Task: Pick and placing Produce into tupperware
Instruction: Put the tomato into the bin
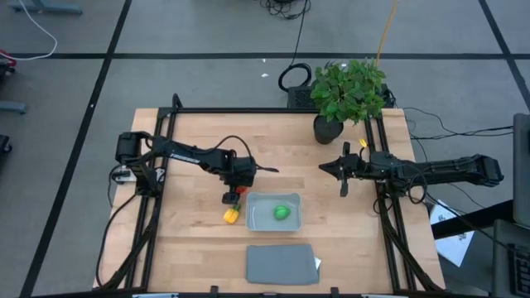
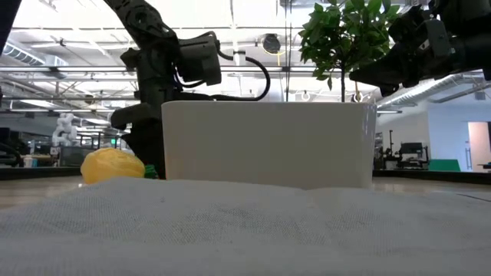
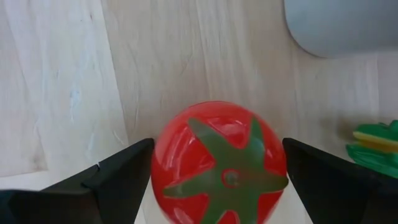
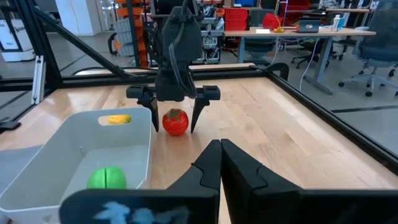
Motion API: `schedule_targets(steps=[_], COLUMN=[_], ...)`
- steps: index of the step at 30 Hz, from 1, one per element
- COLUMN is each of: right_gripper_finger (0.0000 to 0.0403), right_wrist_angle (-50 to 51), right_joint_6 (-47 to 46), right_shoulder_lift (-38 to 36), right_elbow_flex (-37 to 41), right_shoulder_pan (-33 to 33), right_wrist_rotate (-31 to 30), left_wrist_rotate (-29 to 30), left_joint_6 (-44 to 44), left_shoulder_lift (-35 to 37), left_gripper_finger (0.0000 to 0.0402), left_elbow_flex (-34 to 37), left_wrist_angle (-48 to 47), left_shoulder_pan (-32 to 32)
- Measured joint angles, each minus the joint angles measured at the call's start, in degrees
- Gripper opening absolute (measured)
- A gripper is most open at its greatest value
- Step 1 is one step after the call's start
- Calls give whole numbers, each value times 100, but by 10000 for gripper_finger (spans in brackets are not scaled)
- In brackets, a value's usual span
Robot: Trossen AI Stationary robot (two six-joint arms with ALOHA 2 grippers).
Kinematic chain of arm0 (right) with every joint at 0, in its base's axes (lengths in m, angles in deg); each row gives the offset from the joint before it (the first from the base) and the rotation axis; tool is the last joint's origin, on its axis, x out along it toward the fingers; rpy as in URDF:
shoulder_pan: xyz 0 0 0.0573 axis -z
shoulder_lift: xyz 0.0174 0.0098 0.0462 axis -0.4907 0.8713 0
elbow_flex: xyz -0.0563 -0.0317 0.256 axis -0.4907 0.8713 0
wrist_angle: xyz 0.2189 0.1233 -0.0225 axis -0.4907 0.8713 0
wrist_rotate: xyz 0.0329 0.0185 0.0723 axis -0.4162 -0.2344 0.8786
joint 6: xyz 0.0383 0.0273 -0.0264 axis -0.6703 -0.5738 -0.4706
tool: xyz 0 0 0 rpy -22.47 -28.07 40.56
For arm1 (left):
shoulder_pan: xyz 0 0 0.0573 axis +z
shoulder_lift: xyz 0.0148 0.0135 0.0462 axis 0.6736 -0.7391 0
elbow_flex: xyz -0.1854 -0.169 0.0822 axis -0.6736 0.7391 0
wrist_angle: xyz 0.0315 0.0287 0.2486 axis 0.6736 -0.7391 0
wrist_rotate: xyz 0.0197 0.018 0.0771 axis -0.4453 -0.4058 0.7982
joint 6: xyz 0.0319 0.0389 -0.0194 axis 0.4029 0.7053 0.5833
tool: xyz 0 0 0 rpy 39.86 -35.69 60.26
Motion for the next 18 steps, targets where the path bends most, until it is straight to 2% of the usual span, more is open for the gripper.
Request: schedule_targets(steps=[5,15,18], right_gripper_finger=[0,0,0], right_wrist_angle=[-2,-2,-2], right_joint_6=[39,44,44], right_shoulder_lift=[0,0,0], right_elbow_flex=[0,0,0], right_shoulder_pan=[0,2,0], right_wrist_rotate=[0,0,-1], left_wrist_rotate=[115,191,190], left_joint_6=[-7,-116,-115], left_shoulder_lift=[-6,-6,-3], left_gripper_finger=[354,251,240], left_elbow_flex=[2,0,-5], left_wrist_angle=[20,1,-28], left_shoulder_pan=[-2,-1,-2])
